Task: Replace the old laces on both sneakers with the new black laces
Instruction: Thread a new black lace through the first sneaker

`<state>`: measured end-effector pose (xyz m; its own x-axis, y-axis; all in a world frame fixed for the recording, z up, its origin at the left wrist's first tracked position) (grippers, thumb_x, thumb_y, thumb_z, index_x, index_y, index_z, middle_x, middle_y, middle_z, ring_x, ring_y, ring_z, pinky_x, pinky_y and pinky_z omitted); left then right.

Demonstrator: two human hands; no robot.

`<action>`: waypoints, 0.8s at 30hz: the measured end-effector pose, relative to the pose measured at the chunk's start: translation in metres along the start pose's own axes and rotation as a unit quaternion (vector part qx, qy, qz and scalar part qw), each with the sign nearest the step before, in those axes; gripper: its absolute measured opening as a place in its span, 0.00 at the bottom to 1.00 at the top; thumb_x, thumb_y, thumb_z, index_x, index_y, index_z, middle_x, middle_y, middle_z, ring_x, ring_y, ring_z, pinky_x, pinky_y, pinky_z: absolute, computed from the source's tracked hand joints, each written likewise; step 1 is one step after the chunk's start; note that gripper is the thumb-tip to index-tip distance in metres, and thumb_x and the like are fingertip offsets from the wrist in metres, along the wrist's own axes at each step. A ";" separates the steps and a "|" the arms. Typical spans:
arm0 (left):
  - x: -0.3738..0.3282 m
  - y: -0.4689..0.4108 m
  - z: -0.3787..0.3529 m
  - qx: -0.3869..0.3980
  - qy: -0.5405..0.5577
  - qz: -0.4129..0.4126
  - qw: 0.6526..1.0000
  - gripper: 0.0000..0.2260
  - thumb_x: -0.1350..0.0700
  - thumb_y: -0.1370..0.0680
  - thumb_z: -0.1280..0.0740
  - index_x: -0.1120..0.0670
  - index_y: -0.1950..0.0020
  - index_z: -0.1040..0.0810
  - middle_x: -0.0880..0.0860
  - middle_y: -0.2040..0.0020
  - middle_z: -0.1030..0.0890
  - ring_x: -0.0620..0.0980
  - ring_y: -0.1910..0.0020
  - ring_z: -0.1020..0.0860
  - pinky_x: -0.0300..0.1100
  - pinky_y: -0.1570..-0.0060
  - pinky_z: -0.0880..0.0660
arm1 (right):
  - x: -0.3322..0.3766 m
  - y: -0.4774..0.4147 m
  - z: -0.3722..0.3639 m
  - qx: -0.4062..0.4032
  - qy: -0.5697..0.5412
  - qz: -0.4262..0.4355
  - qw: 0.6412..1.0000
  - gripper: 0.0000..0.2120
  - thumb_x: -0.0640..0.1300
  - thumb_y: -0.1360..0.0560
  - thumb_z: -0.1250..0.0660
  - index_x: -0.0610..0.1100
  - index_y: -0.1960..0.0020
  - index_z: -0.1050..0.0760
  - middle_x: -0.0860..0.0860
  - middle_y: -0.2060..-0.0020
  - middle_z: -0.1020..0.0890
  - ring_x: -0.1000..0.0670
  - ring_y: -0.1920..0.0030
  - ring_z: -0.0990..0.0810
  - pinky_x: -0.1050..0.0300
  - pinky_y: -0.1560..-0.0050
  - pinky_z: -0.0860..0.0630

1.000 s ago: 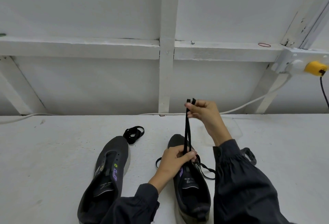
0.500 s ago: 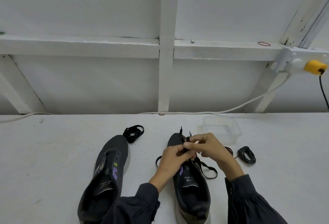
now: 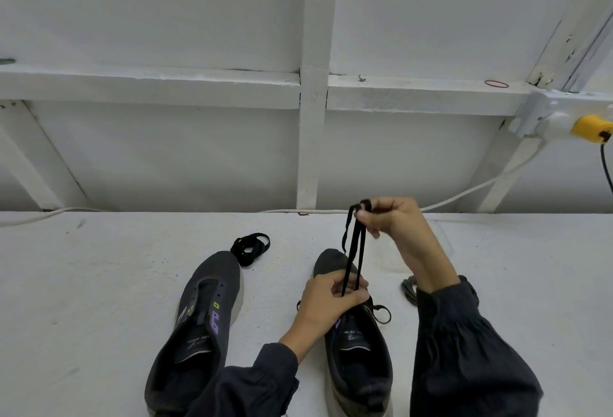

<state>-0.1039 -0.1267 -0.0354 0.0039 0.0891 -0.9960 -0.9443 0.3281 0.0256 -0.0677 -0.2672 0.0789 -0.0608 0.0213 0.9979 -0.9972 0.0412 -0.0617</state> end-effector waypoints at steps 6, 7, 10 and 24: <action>0.001 0.000 0.000 -0.003 -0.008 -0.003 1.000 0.03 0.57 0.25 0.27 0.53 0.52 0.15 0.50 0.57 0.14 0.45 0.55 0.16 0.37 0.48 0.22 | 0.004 -0.032 -0.007 -0.042 -0.079 -0.017 0.996 0.06 0.29 0.26 0.32 0.37 0.59 0.21 0.46 0.67 0.20 0.53 0.71 0.26 0.65 0.71 0.30; 0.001 0.001 0.000 -0.003 -0.004 -0.003 1.000 0.04 0.56 0.24 0.29 0.55 0.52 0.15 0.51 0.58 0.14 0.45 0.56 0.16 0.36 0.49 0.22 | -0.004 -0.034 -0.009 -0.047 -0.086 -0.024 0.995 0.05 0.30 0.25 0.32 0.37 0.57 0.20 0.47 0.66 0.19 0.52 0.69 0.25 0.65 0.69 0.28; 0.001 0.003 0.000 -0.012 0.031 0.009 0.999 0.07 0.57 0.21 0.32 0.59 0.51 0.15 0.54 0.58 0.14 0.44 0.58 0.17 0.33 0.53 0.24 | -0.032 -0.032 -0.004 -0.014 -0.035 -0.063 0.997 0.02 0.37 0.23 0.31 0.38 0.53 0.20 0.45 0.61 0.19 0.50 0.63 0.22 0.62 0.65 0.23; -0.001 0.002 0.000 -0.024 -0.028 -0.003 0.999 0.05 0.52 0.22 0.31 0.48 0.55 0.16 0.49 0.60 0.14 0.44 0.58 0.16 0.38 0.51 0.22 | -0.066 0.038 -0.002 0.111 0.145 -0.110 0.977 0.09 0.43 0.26 0.27 0.36 0.58 0.17 0.43 0.72 0.20 0.51 0.72 0.25 0.66 0.71 0.32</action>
<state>-0.1060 -0.1264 -0.0347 0.0273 0.1397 -0.9898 -0.9588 0.2838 0.0137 -0.1012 -0.2647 0.0110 0.1376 0.3193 0.9376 -0.9715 -0.1411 0.1907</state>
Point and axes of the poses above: each hand's wrist, its own y-axis away from the middle knuckle, its own z-axis out of the back of the hand, x = y × z, the point moved 2 cm from there along -y, towards the middle knuckle
